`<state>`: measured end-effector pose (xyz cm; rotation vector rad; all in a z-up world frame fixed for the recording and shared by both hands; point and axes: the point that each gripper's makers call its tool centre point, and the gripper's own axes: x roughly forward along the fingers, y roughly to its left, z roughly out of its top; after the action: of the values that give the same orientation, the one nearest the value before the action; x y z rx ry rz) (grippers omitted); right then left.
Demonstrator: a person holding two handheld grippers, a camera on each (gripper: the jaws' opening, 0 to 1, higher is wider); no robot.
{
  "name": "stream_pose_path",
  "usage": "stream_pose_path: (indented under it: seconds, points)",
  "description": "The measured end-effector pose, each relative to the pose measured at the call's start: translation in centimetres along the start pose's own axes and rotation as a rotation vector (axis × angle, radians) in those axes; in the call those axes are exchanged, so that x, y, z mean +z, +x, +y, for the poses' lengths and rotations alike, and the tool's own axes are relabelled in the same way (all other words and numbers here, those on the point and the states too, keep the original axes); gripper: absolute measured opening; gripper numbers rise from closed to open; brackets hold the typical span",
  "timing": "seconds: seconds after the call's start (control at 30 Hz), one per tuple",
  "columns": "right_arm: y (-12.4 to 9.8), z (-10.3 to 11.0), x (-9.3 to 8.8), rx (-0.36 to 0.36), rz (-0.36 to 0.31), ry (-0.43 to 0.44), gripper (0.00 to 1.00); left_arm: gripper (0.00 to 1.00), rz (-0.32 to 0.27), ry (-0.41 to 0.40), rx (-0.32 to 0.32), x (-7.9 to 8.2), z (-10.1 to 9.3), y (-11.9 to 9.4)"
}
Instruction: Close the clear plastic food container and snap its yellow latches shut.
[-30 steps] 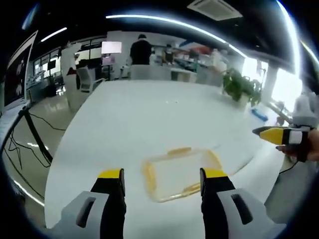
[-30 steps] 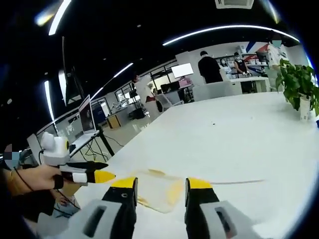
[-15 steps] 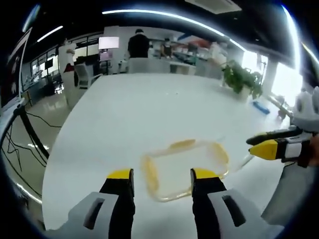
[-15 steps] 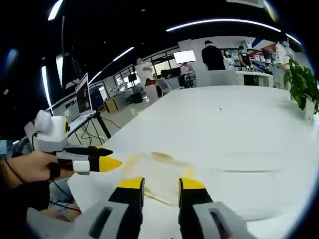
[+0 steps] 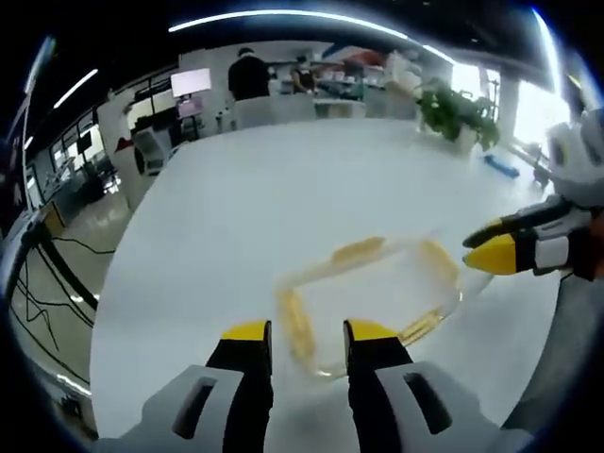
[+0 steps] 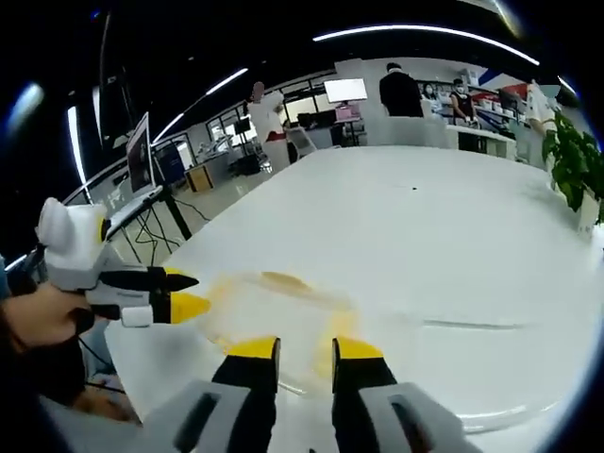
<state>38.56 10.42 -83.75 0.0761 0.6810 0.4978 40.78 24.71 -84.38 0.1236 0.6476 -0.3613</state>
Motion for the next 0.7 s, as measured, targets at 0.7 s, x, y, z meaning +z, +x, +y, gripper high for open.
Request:
stream_pose_path:
  seconds: [0.7]
  points:
    - [1.9,-1.0,-1.3,-0.052,0.056,-0.113,0.08,0.15,0.049,0.002,-0.003,-1.0,0.1,1.5]
